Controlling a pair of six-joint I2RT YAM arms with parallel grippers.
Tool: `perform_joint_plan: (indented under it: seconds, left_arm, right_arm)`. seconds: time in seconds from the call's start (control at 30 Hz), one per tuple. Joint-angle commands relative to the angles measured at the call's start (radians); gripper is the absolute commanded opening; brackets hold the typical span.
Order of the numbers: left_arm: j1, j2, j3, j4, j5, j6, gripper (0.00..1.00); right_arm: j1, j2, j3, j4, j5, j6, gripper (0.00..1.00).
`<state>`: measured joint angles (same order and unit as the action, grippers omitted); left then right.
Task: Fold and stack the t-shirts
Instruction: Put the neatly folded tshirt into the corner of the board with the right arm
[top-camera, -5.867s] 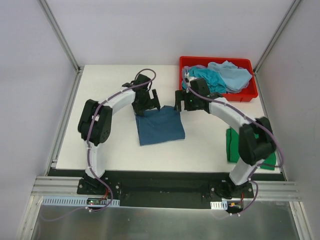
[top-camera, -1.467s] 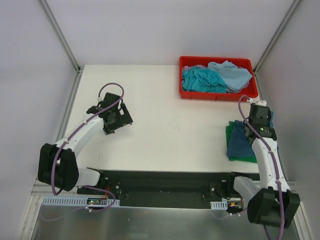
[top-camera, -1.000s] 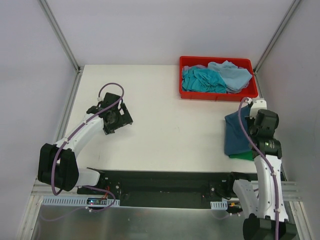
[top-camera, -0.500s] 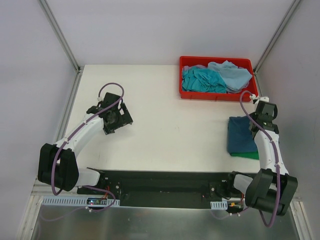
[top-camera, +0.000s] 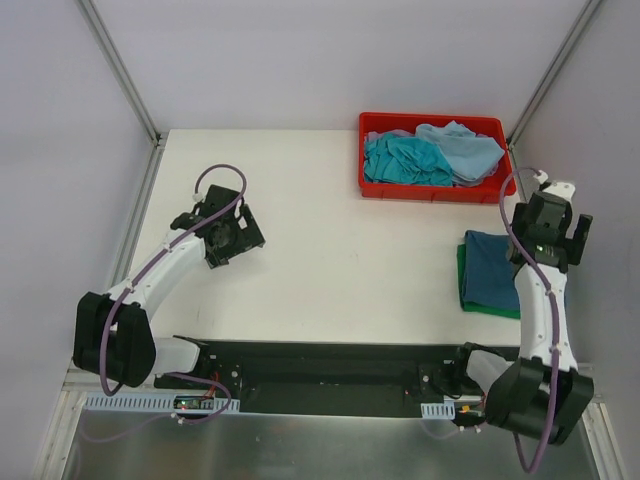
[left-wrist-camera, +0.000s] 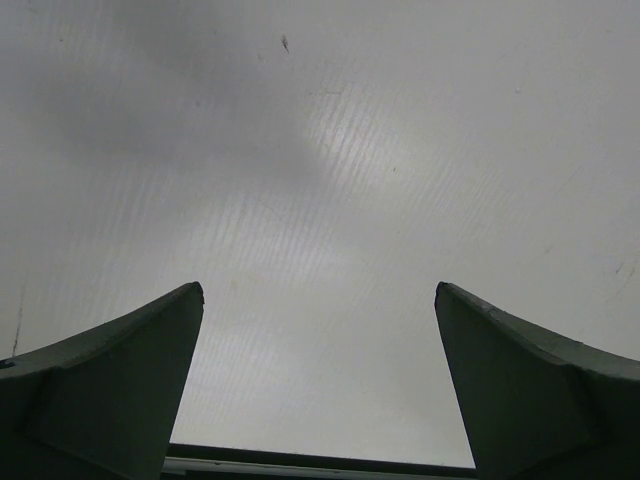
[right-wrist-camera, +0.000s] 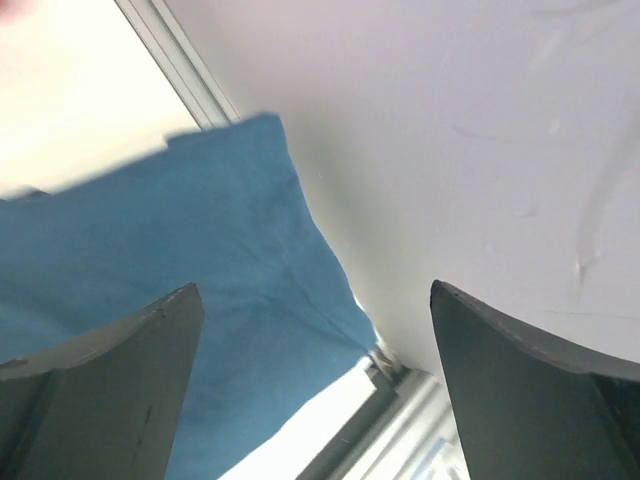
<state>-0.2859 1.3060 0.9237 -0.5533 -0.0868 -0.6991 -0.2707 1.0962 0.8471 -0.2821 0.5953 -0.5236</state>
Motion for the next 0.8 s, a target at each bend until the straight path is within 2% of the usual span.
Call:
perform_joint_plan:
  seconds: [0.0,0.1,0.23,0.33,0.43,0.57,0.77]
  left_arm:
    - [0.014,-0.06,0.024,0.001,-0.027,-0.003,0.99]
    - [0.014,-0.096,0.027,-0.01,-0.025,-0.011,0.99]
    - [0.014,-0.174,0.026,-0.03,-0.059,-0.017,0.99]
    - [0.014,-0.247,0.021,-0.037,-0.067,-0.02,0.99]
    - [0.014,-0.332,-0.002,-0.046,-0.119,-0.03,0.99]
    - [0.014,-0.433,-0.028,-0.076,-0.188,-0.036,0.99]
    - [0.014,-0.507,-0.034,-0.079,-0.225,-0.039,0.99]
  right_arm:
    - [-0.005,-0.182,0.092,-0.048,-0.173,0.258,0.96]
    - [-0.005,-0.289,0.061,-0.04,-0.317,0.361,0.96]
    - [-0.004,-0.397,-0.006,0.009,-0.719,0.465,0.96]
    - [-0.002,-0.421,-0.06,0.055,-0.921,0.591,0.96]
    - [-0.002,-0.427,-0.149,0.115,-1.003,0.686,0.96]
    - [-0.002,-0.423,-0.287,0.227,-1.097,0.7,0.96]
    - [-0.002,-0.427,-0.349,0.308,-1.077,0.706,0.96]
